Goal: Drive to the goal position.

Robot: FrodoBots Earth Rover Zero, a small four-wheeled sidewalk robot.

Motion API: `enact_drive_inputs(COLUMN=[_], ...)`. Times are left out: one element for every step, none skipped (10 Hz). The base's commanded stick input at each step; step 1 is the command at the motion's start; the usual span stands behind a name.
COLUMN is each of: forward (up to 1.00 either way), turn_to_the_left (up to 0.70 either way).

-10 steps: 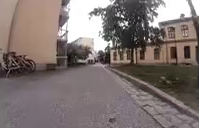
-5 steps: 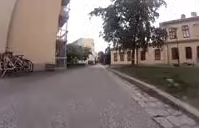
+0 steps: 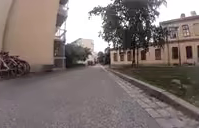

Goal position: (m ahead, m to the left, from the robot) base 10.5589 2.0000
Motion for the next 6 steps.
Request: enact_drive_inputs(forward=[0.6, 0.6, 0.6, 0.6, 0.6, 0.6], turn_to_the_left=[0.0, 0.0, 0.0, 0.0, 0.0, 0.0])
